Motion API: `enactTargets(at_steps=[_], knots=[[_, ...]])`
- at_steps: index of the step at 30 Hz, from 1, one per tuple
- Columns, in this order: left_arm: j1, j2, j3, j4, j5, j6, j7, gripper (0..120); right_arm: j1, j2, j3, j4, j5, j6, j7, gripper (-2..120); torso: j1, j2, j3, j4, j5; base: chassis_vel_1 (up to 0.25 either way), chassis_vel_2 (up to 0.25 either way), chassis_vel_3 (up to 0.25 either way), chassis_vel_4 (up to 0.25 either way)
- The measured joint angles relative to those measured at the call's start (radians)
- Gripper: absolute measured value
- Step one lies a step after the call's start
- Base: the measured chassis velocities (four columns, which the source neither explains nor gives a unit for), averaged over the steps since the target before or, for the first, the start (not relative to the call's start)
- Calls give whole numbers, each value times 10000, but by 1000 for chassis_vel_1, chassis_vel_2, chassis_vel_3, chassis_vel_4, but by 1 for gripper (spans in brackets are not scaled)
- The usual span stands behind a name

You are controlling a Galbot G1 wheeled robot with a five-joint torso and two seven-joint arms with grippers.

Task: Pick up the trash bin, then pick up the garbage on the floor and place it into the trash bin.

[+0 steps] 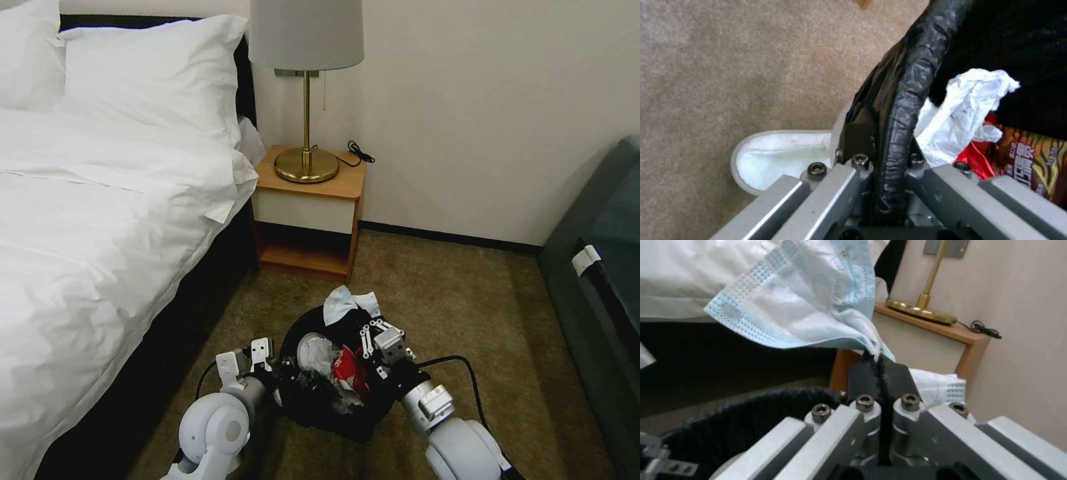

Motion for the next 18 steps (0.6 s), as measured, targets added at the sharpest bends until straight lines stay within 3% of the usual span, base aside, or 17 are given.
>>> enactTargets(at_steps=[18], knots=[[-9,-157,-179,21,291,-13,-2,0,-206,175,-368,-316,-313,182,-74,0,0,0,0,0,0,0,0,0,0]])
